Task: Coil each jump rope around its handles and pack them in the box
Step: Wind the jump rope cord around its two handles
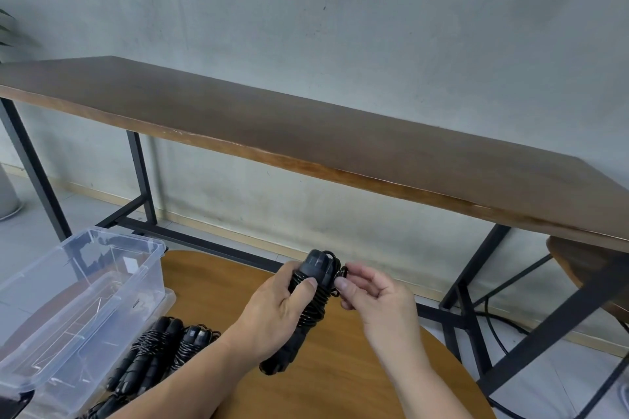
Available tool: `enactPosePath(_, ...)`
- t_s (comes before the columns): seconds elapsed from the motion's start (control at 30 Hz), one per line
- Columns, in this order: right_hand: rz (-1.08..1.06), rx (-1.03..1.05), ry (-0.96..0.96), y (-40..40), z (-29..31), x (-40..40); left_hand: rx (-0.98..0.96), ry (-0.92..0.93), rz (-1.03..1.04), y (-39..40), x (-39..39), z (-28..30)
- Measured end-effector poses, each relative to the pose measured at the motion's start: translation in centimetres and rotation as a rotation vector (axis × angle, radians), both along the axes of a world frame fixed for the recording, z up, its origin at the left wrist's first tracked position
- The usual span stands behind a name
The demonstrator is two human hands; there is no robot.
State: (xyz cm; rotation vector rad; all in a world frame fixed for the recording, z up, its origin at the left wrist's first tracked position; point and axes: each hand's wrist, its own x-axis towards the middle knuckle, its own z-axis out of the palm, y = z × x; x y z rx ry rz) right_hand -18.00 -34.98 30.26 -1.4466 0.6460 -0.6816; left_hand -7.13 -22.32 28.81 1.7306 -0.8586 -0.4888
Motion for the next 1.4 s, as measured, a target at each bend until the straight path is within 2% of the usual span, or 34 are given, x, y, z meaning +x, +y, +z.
enactPosePath(0.13, -0.031, -0.015, 0.002, 0.1, 0.0, -0.1, -0.023, 0.003, 0.008, 0.0, -0.2, 0.3)
enactPosePath(0.23, -0.046, 0.176, -0.044, -0.3, -0.3, -0.1, -0.047, 0.011, -0.010, -0.1, -0.6, 0.6)
enactPosePath(0.3, -0.049, 0.199, -0.043, -0.7, -0.6, -0.2, -0.044, 0.006, -0.019, -0.2, -0.9, 0.6)
enactPosePath(0.7, -0.044, -0.565, 0.165, -0.5, -0.4, -1.3, 0.031, -0.106, -0.060, -0.2, -1.1, -0.2)
enactPosePath(0.83, -0.032, -0.803, 0.126, 0.2, -1.1, -1.4, 0.038, -0.179, -0.079, -0.2, -1.0, -0.1)
enactPosePath(0.9, -0.043, -0.779, 0.115, 0.8, -1.1, -1.6, 0.049, -0.217, -0.082, -0.2, -0.8, -0.1)
enactPosePath(1.17, -0.098, -0.384, 0.137, 1.4, 0.2, -1.0, 0.049, -0.291, -0.110, -0.3, -0.3, -0.1)
enactPosePath(1.4, -0.125, -0.164, 0.194, 1.4, 0.5, -0.2, 0.053, -0.337, -0.132, -0.5, -0.6, 0.1)
